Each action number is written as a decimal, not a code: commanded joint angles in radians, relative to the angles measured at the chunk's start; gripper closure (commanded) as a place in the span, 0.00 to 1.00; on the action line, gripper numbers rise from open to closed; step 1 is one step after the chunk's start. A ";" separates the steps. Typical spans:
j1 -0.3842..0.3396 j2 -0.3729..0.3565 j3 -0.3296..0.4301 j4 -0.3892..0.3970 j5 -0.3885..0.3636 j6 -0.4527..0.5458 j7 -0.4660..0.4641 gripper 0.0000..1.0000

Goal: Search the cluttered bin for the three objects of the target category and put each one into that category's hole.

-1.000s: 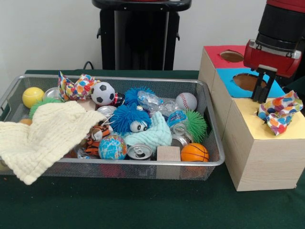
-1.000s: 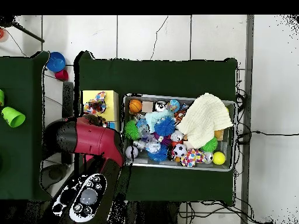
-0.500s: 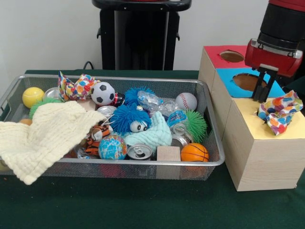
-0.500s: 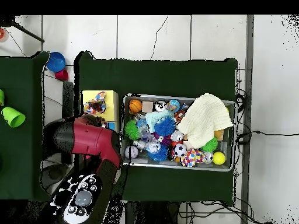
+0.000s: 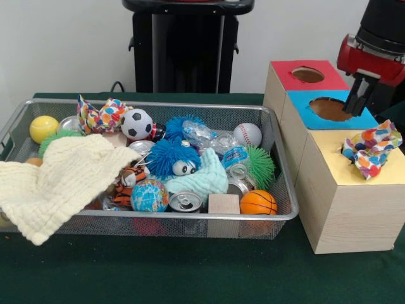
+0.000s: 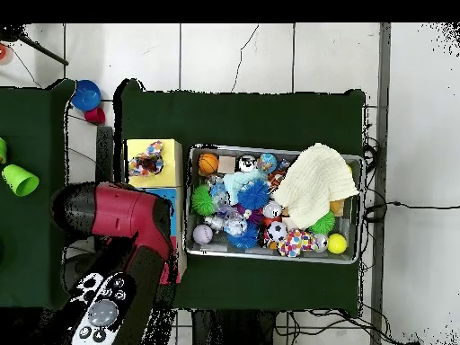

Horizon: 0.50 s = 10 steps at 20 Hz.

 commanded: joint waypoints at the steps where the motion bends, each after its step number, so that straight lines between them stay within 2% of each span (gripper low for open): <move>1: -0.035 0.032 0.017 -0.057 -0.001 0.062 0.277 1.00; 6: -0.061 0.092 -0.006 -0.127 0.003 -0.032 0.281 1.00; 10: -0.069 0.121 -0.022 -0.182 0.017 -0.044 0.303 1.00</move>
